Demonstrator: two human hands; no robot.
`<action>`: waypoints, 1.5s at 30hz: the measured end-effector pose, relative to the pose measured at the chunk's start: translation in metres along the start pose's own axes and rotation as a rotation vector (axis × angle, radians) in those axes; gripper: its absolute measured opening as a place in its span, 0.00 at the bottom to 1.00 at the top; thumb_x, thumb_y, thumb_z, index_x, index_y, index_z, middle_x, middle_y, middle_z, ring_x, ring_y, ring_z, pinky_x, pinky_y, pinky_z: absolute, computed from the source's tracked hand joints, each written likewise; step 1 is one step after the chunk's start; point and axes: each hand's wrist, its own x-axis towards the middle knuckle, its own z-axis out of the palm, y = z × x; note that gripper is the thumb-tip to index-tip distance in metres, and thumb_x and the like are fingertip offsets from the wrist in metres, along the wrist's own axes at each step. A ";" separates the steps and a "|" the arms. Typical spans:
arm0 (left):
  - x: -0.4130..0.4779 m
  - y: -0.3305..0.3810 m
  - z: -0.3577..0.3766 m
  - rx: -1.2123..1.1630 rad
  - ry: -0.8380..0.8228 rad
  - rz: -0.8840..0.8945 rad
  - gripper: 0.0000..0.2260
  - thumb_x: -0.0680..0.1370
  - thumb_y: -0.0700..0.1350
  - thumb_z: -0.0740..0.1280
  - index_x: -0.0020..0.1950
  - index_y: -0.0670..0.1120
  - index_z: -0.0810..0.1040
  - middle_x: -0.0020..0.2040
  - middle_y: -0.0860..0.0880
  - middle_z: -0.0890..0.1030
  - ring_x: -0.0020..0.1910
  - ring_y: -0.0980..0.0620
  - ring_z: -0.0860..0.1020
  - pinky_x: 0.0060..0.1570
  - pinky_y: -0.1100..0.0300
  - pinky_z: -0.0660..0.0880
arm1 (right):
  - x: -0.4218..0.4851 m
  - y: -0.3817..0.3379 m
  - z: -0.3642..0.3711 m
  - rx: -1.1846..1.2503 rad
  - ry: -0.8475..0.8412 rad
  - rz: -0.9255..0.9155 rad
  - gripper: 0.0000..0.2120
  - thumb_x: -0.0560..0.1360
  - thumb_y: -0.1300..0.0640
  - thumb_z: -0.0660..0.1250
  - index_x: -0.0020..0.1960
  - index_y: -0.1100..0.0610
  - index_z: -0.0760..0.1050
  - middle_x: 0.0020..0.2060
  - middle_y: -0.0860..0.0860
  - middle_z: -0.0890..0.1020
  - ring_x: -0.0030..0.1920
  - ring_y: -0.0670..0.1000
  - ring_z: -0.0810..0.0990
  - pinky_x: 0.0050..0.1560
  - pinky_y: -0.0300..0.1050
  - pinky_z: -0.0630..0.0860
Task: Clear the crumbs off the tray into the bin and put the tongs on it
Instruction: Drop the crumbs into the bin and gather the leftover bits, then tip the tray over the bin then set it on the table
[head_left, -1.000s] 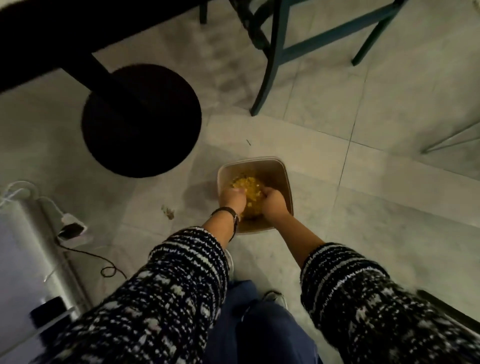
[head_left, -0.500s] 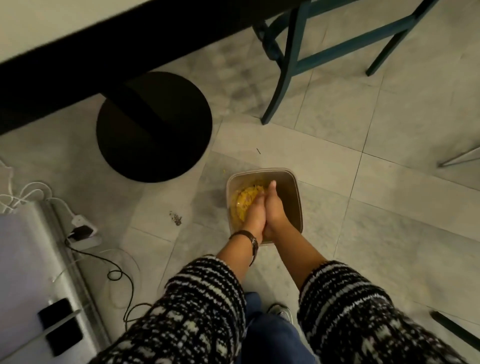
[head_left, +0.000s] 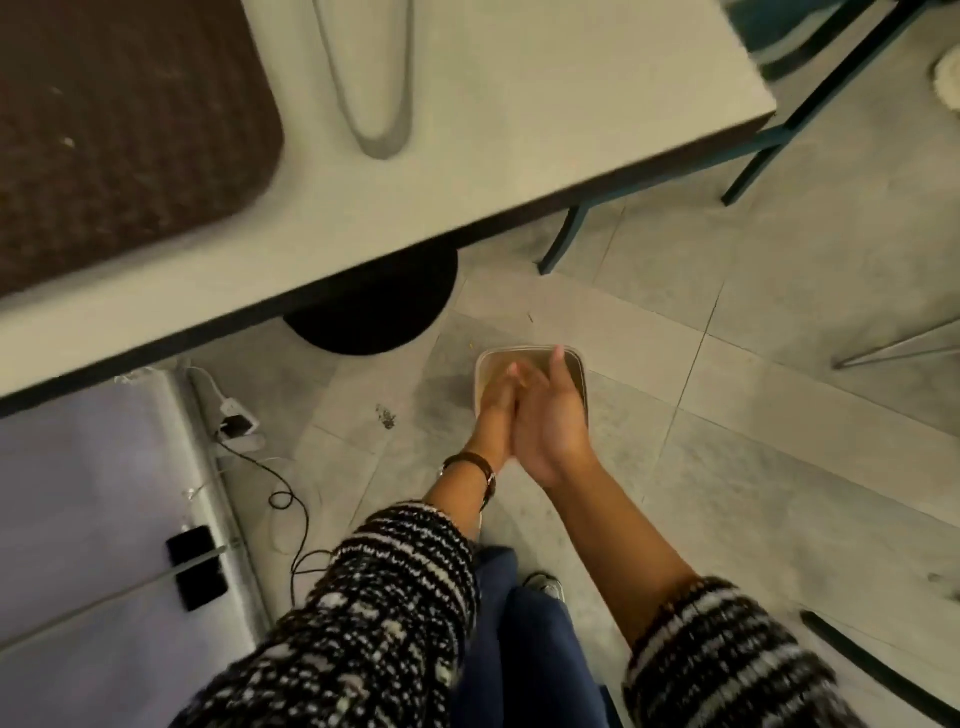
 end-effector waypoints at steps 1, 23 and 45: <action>-0.027 0.016 -0.005 0.058 -0.008 0.012 0.19 0.81 0.53 0.52 0.65 0.46 0.70 0.57 0.48 0.76 0.55 0.52 0.73 0.54 0.60 0.72 | -0.037 -0.016 0.020 0.025 -0.090 -0.077 0.31 0.78 0.39 0.48 0.74 0.56 0.59 0.73 0.54 0.65 0.72 0.53 0.64 0.73 0.53 0.58; -0.328 0.181 -0.291 0.006 0.729 0.348 0.13 0.76 0.40 0.64 0.61 0.44 0.76 0.60 0.44 0.77 0.61 0.45 0.74 0.63 0.53 0.70 | -0.172 -0.060 0.306 -0.706 -0.069 0.116 0.12 0.80 0.53 0.57 0.62 0.55 0.70 0.51 0.54 0.81 0.51 0.55 0.81 0.55 0.55 0.74; -0.308 0.079 -0.333 -0.104 0.845 0.124 0.13 0.77 0.39 0.63 0.60 0.46 0.67 0.54 0.43 0.77 0.42 0.48 0.77 0.35 0.58 0.75 | -0.133 0.077 0.325 -0.780 0.032 0.292 0.11 0.80 0.52 0.56 0.57 0.57 0.70 0.51 0.55 0.81 0.40 0.51 0.80 0.37 0.42 0.68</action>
